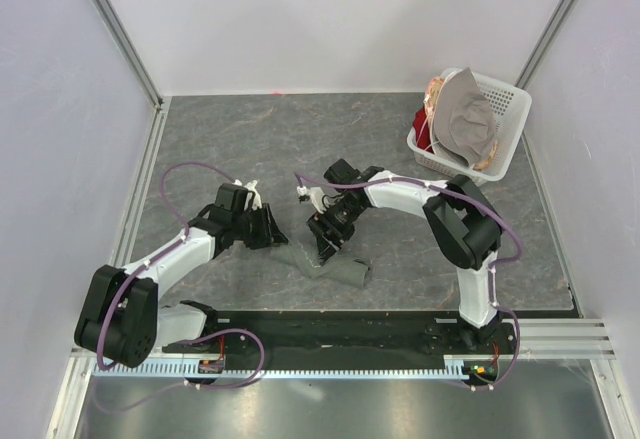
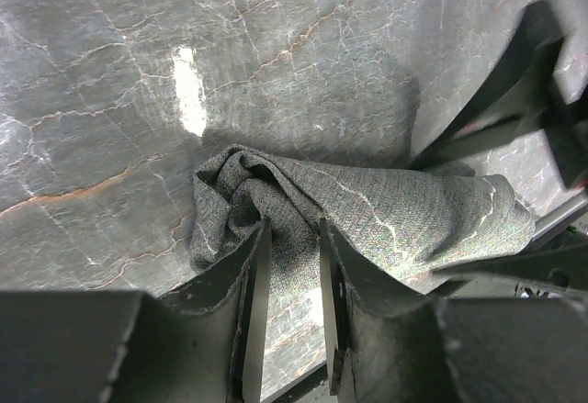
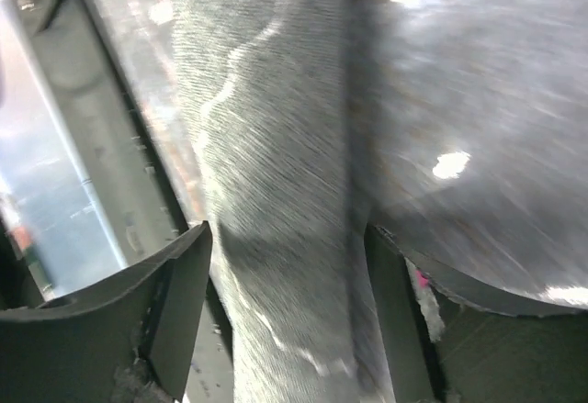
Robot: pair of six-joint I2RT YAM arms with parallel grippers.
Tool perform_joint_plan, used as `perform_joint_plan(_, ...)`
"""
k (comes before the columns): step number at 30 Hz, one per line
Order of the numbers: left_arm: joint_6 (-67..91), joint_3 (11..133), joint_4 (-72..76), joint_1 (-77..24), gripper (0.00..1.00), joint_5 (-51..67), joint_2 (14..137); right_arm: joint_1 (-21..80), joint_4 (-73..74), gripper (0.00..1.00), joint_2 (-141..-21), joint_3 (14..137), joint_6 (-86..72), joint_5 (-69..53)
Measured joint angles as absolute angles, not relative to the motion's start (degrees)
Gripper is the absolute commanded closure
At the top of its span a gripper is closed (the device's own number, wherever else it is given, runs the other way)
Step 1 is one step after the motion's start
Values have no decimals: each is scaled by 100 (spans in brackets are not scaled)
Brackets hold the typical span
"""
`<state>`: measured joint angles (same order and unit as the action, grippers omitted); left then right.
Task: Fold the napkin, place the utensils inside, and roll it up
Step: Roll the napkin with the utensil
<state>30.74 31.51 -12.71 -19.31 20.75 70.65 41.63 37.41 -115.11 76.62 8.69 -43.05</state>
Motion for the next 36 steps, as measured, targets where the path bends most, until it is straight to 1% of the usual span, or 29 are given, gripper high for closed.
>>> perform_joint_plan(3, 3079, 3151, -1271, -1931, 64, 2071, 7054, 4143, 3680, 18, -11255, 7620, 821, -3830)
perform_joint_plan(4, 3081, 3151, -1273, -1931, 57, 2067, 7043, 4139, 3647, 17, -11155, 7603, 788, -3669)
perform_joint_plan(5, 3081, 3151, -1275, -1931, 53, 2064, 7030, 4128, 3603, 15, -11037, 7572, 749, -3527)
perform_joint_plan(7, 3100, 3151, -1310, -1931, 45, 2043, 6982, 4123, 3535, 14, -10794, 7524, 687, -3304)
perform_joint_plan(8, 3111, 3151, -1343, -1931, 43, 2010, 6938, 4123, 3479, 13, -10645, 7494, 652, -3199)
perform_joint_plan(10, 3131, 3151, -1400, -1931, 34, 1940, 6818, 4125, 3393, 13, -10357, 7448, 558, -3009)
perform_joint_plan(11, 3129, 3151, -1439, -1931, 30, 1911, 6759, 4125, 3347, 13, -10226, 7426, 513, -2915)
perform_joint_plan(12, 3138, 3153, -1492, -1931, 5, 1846, 6683, 4125, 3308, 13, -10110, 7413, 449, -2834)
perform_joint_plan(14, 3151, 3170, -1636, -1931, 3, 1664, 6510, 4125, 3216, 12, -9918, 7358, 318, -2722)
perform_joint_plan(15, 3201, 3208, -1769, -1931, 0, 1586, 6425, 4125, 3175, 13, -9841, 7317, 237, -2679)
perform_joint_plan(21, 3234, 3540, -2432, -1903, 0, 867, 5787, 3994, 2729, 12, -9238, 6622, -484, -2331)
perform_joint_plan(25, 3146, 3970, -2794, -1566, 0, 661, 5579, 3522, 2392, 12, -8578, 5898, -937, -2062)
perform_joint_plan(28, 2880, 4252, -2991, -738, 0, 731, 5433, 3011, 2222, 11, -7911, 5398, -1184, -1929)
perform_joint_plan(32, 2488, 4486, -3162, 1004, 0, 1245, 5192, 2143, 2038, 10, -6700, 4829, -1428, -1756)
perform_joint_plan(34, 2381, 4550, -3153, 1326, 0, 1444, 5081, 1804, 1970, 10, -6180, 4633, -1487, -1640)
perform_joint_plan(36, 2287, 4550, -3164, 1339, 0, 1715, 4943, 1586, 1935, 9, -5771, 4473, -1503, -1509)
